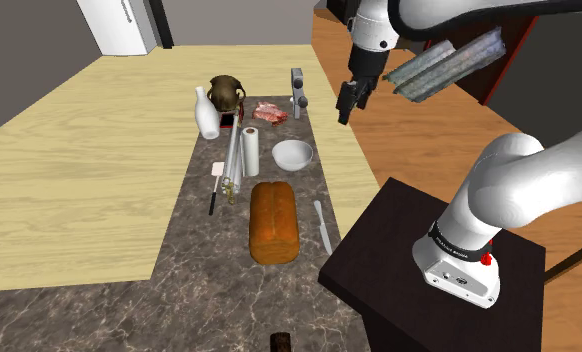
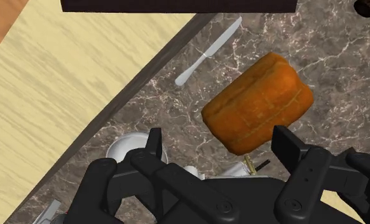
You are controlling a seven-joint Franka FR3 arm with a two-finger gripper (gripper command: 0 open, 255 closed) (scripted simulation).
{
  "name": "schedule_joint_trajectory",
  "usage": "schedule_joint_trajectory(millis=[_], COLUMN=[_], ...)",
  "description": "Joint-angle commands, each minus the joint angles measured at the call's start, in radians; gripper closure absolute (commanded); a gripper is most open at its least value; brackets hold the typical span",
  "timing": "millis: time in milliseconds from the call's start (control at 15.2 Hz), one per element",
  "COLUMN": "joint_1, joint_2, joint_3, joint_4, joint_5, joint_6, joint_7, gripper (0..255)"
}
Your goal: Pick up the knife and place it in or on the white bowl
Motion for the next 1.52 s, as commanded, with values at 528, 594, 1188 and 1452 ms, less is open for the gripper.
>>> schedule_joint_trajectory(millis=[528, 594, 1188, 1452], joint_1=[-0.049, -0.056, -0.165, -0.261], joint_2=[0.150, 0.177, 0.528, 0.742], joint_3=[0.159, 0.177, 0.354, 0.421], joint_4=[-0.211, -0.225, -0.278, -0.253], joint_5=[0.049, 0.053, -0.012, -0.218], joint_6=[0.316, 0.352, 0.697, 0.835], joint_7=[0.313, 0.346, 0.710, 0.986], gripper=[0, 0, 0, 0])
